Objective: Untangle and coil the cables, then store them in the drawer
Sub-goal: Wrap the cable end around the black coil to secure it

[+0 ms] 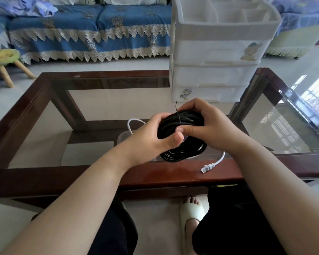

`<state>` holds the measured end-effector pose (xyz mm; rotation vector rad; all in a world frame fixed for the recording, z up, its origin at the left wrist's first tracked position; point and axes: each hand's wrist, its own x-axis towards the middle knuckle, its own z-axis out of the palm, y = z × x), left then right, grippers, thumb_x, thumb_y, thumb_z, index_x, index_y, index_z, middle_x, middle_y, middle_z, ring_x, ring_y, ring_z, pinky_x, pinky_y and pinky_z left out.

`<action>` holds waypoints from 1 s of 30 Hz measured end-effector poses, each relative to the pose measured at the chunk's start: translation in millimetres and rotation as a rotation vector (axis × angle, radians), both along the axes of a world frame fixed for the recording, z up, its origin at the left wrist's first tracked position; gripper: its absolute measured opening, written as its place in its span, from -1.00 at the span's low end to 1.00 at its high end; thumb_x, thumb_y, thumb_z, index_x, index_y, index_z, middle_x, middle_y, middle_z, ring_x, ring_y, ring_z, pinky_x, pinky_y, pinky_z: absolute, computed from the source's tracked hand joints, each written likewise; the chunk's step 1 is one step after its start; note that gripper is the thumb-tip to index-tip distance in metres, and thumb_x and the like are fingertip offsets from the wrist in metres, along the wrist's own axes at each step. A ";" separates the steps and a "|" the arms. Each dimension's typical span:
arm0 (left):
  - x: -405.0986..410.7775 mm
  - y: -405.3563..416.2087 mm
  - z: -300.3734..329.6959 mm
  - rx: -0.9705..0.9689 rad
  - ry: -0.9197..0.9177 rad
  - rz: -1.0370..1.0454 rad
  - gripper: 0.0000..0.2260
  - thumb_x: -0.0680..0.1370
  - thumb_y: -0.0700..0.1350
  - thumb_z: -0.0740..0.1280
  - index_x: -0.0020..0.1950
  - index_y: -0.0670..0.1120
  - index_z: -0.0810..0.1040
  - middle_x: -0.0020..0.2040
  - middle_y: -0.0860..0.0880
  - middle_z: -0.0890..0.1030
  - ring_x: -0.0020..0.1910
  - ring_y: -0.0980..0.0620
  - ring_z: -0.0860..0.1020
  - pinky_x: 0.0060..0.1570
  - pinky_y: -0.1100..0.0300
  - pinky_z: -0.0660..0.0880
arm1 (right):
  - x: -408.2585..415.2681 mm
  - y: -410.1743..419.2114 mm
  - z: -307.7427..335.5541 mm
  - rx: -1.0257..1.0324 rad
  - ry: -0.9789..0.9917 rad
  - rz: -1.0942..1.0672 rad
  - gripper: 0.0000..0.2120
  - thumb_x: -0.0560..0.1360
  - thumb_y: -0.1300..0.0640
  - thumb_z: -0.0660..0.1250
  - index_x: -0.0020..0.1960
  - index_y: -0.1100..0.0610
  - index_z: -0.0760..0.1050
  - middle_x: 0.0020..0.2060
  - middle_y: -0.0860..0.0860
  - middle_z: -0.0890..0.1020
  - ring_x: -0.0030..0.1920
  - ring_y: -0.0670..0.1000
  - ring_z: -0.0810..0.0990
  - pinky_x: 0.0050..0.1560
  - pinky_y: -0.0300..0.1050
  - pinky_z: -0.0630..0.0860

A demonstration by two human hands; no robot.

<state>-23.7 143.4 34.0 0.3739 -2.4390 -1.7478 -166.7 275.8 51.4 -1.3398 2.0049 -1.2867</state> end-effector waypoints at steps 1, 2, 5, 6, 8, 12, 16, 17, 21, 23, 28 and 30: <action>-1.8 4.3 -0.4 -0.075 0.032 0.047 -0.21 0.21 0.52 0.24 0.29 0.08 0.35 0.12 0.15 0.58 0.09 0.36 0.54 -0.01 0.44 0.46 | 0.7 -0.2 -0.1 -0.016 0.002 -0.009 -0.60 0.21 -0.18 0.44 -0.01 -0.12 0.45 -0.14 -0.15 0.63 -0.10 -0.21 0.61 -0.04 -0.29 0.53; -3.9 8.9 -0.8 -0.119 0.084 0.106 -0.31 0.25 0.48 0.21 0.23 0.08 0.38 0.05 0.14 0.60 0.03 0.36 0.56 -0.07 0.46 0.45 | 0.9 -0.4 -0.5 -0.033 0.002 -0.019 -0.60 0.22 -0.19 0.44 0.00 -0.12 0.46 -0.15 -0.16 0.63 -0.10 -0.21 0.61 -0.03 -0.29 0.53; -9.2 18.1 -3.4 -0.100 0.237 0.231 -0.50 0.30 0.42 0.16 0.08 0.13 0.42 -0.14 0.12 0.62 -0.13 0.30 0.61 -0.17 0.44 0.45 | 0.5 -1.7 -1.3 -0.084 -0.008 -0.053 -0.60 0.27 -0.18 0.45 0.02 -0.04 0.49 -0.18 -0.20 0.64 -0.12 -0.20 0.62 -0.04 -0.30 0.52; -10.5 19.8 -4.4 -0.091 0.271 0.259 -0.50 0.32 0.43 0.15 0.06 0.12 0.43 -0.20 0.13 0.62 -0.19 0.29 0.60 -0.20 0.44 0.45 | 1.4 -2.1 -1.8 -0.097 -0.015 -0.059 -0.61 0.28 -0.17 0.44 0.02 -0.02 0.49 -0.19 -0.20 0.64 -0.13 -0.20 0.62 -0.06 -0.31 0.51; -12.7 23.4 -6.2 -0.065 0.326 0.306 -0.52 0.35 0.42 0.14 0.03 0.10 0.46 -0.27 0.18 0.61 -0.28 0.28 0.58 -0.25 0.43 0.44 | 4.4 -2.7 -2.9 -0.122 -0.020 -0.059 -0.65 0.32 -0.14 0.42 0.02 -0.02 0.49 -0.22 -0.21 0.63 -0.17 -0.21 0.61 -0.11 -0.36 0.48; -16.3 30.3 -5.3 0.061 0.386 0.374 -0.60 0.43 0.24 0.17 0.07 0.01 0.50 -0.20 0.11 0.61 -0.30 0.28 0.58 -0.25 0.42 0.45 | 9.9 -4.3 -4.2 -0.165 0.002 -0.076 -0.71 0.37 -0.13 0.37 0.00 -0.02 0.48 -0.25 -0.20 0.62 -0.21 -0.24 0.58 -0.16 -0.39 0.44; -17.5 29.3 -5.3 0.093 0.384 0.404 -0.62 0.50 0.27 0.20 0.10 0.01 0.50 -0.13 0.10 0.60 -0.20 0.25 0.57 -0.12 0.25 0.51 | 12.9 -5.8 -5.9 -0.200 0.017 -0.068 -0.72 0.39 -0.14 0.37 0.02 -0.05 0.45 -0.21 -0.14 0.61 -0.22 -0.20 0.57 -0.14 -0.30 0.48; -17.9 27.5 -6.4 0.076 0.381 0.413 -0.63 0.52 0.31 0.21 0.08 0.04 0.49 -0.13 0.12 0.59 -0.17 0.24 0.56 -0.07 0.18 0.53 | 13.2 -5.3 -5.7 -0.207 0.010 -0.064 -0.72 0.39 -0.15 0.37 0.01 -0.07 0.44 -0.21 -0.14 0.60 -0.22 -0.18 0.57 -0.14 -0.29 0.48; -18.0 24.4 -6.2 0.066 0.367 0.430 -0.73 0.51 0.27 0.20 -0.04 0.10 0.46 -0.22 0.22 0.54 -0.16 0.21 0.54 -0.03 0.13 0.54 | 12.4 -5.0 -3.0 -0.212 -0.029 -0.052 -0.71 0.35 -0.10 0.43 -0.03 0.00 0.46 -0.25 -0.14 0.59 -0.23 -0.16 0.56 -0.15 -0.27 0.48; -18.4 24.8 -5.1 0.079 0.393 0.450 -0.76 0.56 0.21 0.21 -0.09 0.06 0.45 -0.26 0.24 0.54 -0.20 0.24 0.53 -0.09 0.17 0.50 | 12.8 -8.3 -3.3 -0.224 -0.016 -0.075 -0.70 0.34 -0.11 0.47 -0.11 0.05 0.47 -0.31 -0.11 0.57 -0.29 -0.12 0.52 -0.21 -0.19 0.46; -20.0 27.0 -2.8 0.098 0.485 0.492 -0.72 0.51 0.16 0.20 -0.21 -0.03 0.42 -0.38 0.19 0.50 -0.34 0.25 0.47 -0.25 0.31 0.43 | 18.9 -15.6 -4.5 -0.251 0.025 -0.151 -0.62 0.36 -0.18 0.41 -0.20 0.13 0.41 -0.27 0.06 0.60 -0.25 0.12 0.55 -0.20 0.05 0.49; -19.2 27.3 -2.2 0.173 0.482 0.528 -0.70 0.49 0.16 0.25 -0.17 -0.08 0.46 -0.34 0.15 0.54 -0.28 0.19 0.53 -0.19 0.26 0.49 | 22.1 -16.4 -4.6 -0.244 0.041 -0.156 -0.62 0.40 -0.14 0.40 -0.17 0.18 0.41 -0.26 0.07 0.60 -0.23 0.14 0.55 -0.17 0.10 0.49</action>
